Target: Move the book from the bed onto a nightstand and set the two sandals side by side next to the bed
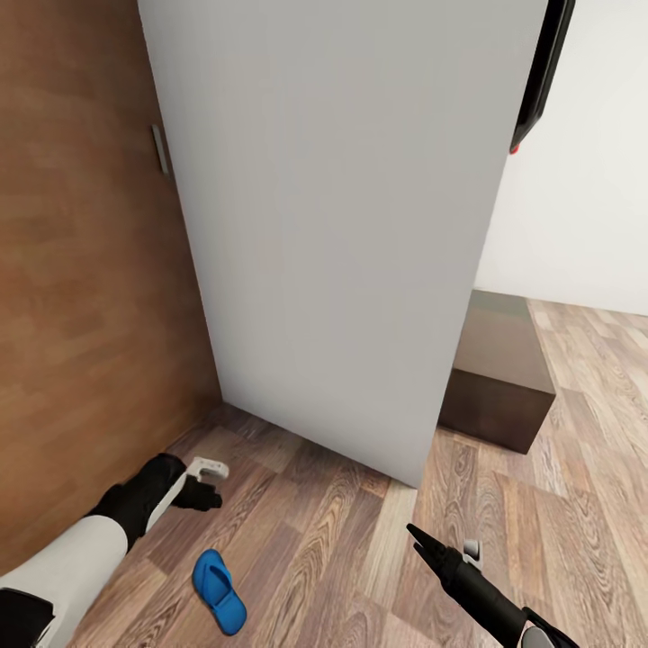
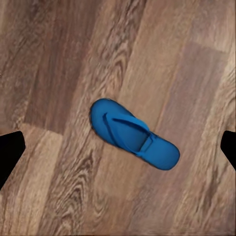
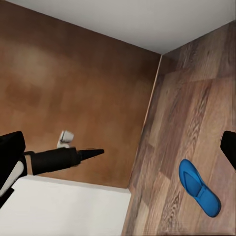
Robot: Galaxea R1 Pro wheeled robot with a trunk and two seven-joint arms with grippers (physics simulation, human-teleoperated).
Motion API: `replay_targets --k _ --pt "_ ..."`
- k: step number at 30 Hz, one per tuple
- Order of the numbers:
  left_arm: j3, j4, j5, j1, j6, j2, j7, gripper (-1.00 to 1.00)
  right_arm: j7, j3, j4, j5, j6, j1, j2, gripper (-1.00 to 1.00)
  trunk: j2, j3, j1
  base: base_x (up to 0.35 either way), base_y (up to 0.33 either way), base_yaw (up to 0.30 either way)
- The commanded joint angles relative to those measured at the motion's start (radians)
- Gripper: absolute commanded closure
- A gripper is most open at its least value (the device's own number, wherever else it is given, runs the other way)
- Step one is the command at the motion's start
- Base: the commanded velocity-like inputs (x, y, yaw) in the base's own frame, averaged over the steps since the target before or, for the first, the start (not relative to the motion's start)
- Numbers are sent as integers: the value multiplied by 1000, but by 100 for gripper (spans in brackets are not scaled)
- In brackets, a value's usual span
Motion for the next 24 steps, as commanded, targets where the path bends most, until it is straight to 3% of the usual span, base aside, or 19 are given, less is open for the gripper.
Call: replay_targets --k 1,6,7,12,17,24 --pt "-12 -2 -33 -3 4 4 -31 -100 1 -1 0 -8 8 0 0 -100 -1 -5 0 0 0 0" --pt "-24 -2 -230 -21 3 16 -201 -100 0 -1 0 -8 8 0 0 -100 -2 -24 2 0 0 0" --pt "-26 -2 -300 -28 2 20 -271 -100 0 -1 0 -8 8 0 0 -100 -2 -28 3 0 0 0" --pt "-28 -5 -443 -42 -7 30 -404 -100 0 0 0 -8 8 0 0 -100 -3 -48 5 0 0 0" --pt "-27 -6 -510 -61 -20 36 -462 -100 0 0 0 -8 8 0 0 -100 -4 -67 7 0 0 0" --pt "-27 -14 -541 -70 -28 38 -485 -100 1 0 0 -9 8 0 0 -100 -6 -94 11 0 0 0"
